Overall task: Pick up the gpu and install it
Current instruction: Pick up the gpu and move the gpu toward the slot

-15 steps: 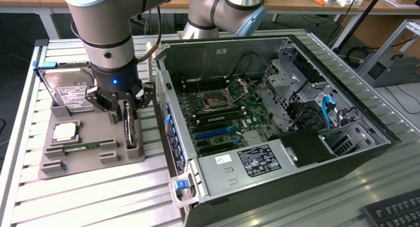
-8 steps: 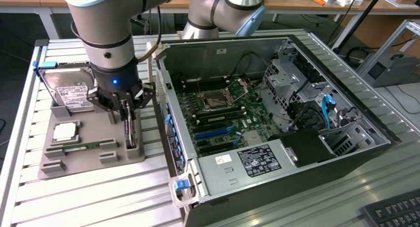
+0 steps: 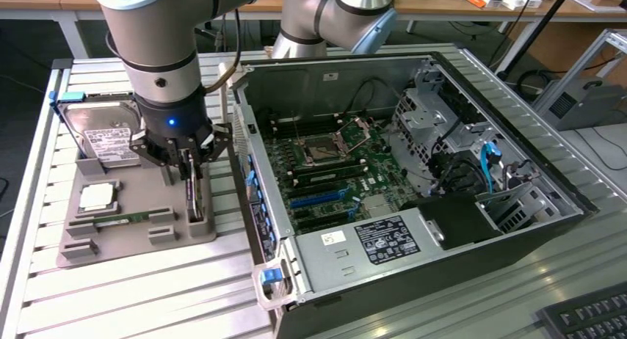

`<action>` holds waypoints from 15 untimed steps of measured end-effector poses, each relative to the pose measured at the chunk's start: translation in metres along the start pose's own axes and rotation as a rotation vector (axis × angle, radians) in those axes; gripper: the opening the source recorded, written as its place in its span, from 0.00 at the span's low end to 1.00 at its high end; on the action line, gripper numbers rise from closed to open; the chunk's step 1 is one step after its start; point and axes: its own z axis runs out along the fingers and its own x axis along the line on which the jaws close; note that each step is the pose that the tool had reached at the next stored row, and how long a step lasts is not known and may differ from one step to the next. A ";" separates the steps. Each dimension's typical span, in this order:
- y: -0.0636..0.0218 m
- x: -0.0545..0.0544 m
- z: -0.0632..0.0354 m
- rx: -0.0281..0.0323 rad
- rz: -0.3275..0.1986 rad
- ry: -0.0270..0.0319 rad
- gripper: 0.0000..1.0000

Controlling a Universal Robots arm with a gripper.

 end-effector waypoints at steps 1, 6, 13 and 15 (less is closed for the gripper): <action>0.0000 0.000 0.0000 0.0002 0.000 -0.0001 0.27; 0.0001 0.000 -0.0025 0.0003 0.000 -0.0001 0.27; 0.0002 0.000 -0.0055 0.0004 0.000 -0.0001 0.27; 0.0002 0.000 -0.0065 0.0004 0.000 0.0000 0.27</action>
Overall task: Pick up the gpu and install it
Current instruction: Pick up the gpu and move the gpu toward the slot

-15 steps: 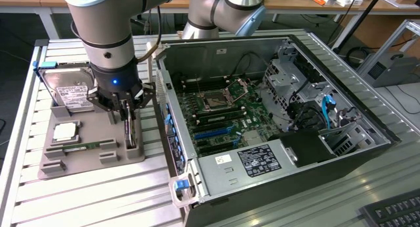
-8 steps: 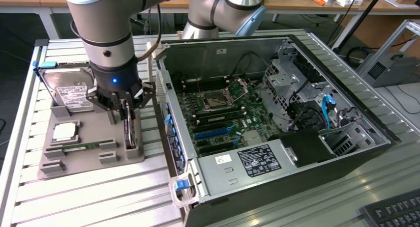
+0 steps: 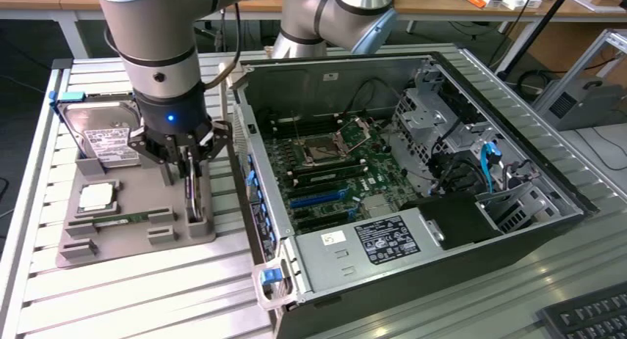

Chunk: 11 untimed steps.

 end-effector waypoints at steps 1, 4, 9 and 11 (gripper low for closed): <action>0.0000 0.000 -0.0006 0.0000 0.000 0.0000 0.27; 0.0002 0.000 -0.0043 -0.0001 0.000 0.0000 0.27; 0.0003 0.000 -0.0084 0.0000 0.000 0.0000 0.27; 0.0004 0.000 -0.0101 0.0000 0.000 0.0000 0.27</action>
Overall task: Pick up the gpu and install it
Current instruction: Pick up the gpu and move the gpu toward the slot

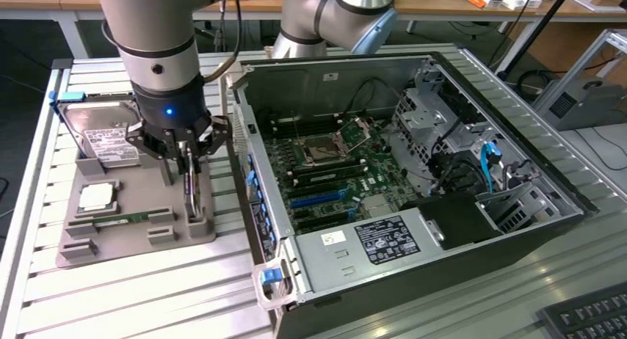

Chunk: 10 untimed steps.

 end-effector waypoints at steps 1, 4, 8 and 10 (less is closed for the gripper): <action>0.0001 0.000 -0.0017 0.0000 0.000 0.0001 0.27; 0.0002 0.000 -0.0051 0.0000 0.000 0.0000 0.27; 0.0003 0.000 -0.0090 0.0000 0.000 0.0000 0.27; 0.0004 0.000 -0.0114 -0.0001 0.000 0.0000 0.27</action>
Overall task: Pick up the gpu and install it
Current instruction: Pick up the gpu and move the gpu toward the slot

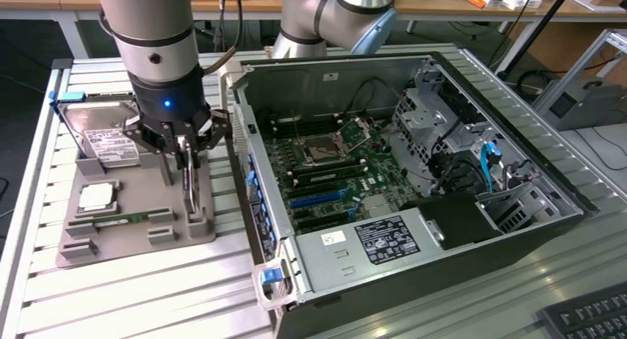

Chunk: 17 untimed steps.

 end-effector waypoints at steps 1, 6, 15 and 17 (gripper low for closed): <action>0.0000 0.000 -0.0008 0.0000 0.000 0.0000 0.27; 0.0002 0.000 -0.0056 0.0001 0.000 0.0001 0.27; 0.0005 0.000 -0.0152 0.0001 0.000 0.0000 0.27; 0.0006 0.000 -0.0175 0.0001 0.000 0.0001 0.27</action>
